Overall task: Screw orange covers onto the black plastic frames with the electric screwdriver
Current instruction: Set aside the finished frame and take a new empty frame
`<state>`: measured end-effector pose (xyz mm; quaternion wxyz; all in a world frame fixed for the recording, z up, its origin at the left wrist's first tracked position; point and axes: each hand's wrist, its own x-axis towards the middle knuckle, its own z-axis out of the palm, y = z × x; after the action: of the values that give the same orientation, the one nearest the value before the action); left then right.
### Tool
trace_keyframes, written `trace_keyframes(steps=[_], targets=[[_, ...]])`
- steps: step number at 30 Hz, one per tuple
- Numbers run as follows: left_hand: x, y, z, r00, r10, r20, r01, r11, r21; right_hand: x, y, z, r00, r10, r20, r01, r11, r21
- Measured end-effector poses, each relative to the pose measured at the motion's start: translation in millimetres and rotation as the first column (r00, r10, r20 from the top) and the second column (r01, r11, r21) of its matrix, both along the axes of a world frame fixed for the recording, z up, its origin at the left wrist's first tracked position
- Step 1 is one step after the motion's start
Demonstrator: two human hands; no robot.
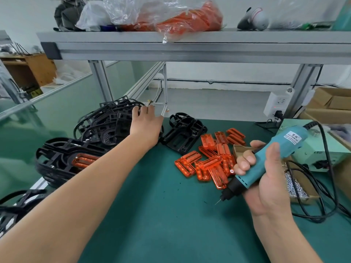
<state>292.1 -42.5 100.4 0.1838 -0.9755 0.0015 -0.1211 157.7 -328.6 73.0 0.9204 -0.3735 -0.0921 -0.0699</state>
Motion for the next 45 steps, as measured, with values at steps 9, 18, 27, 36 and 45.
trace_keyframes(steps=[9,18,27,36,45], targets=[[-25,-22,36,0.995,-0.087,0.054,0.085,0.996,0.033,1,-2,0,0.998,-0.053,-0.034,0.054,0.998,0.02],[-85,-26,53,0.967,-0.19,0.17,0.25,0.579,-0.776,3,-8,1,0.995,-0.075,-0.069,0.077,0.997,0.031],[-170,-38,-29,0.974,-0.168,-0.153,-0.205,-0.365,-0.908,6,-16,0,0.992,-0.083,-0.094,0.091,0.992,0.089],[-204,-36,-41,0.935,-0.246,-0.256,-0.332,-0.349,-0.877,8,-24,1,0.986,-0.11,-0.128,0.118,0.991,0.06],[-233,-27,-30,0.912,-0.209,-0.353,-0.231,0.448,-0.864,13,-35,1,0.974,-0.18,-0.138,0.198,0.972,0.127]])
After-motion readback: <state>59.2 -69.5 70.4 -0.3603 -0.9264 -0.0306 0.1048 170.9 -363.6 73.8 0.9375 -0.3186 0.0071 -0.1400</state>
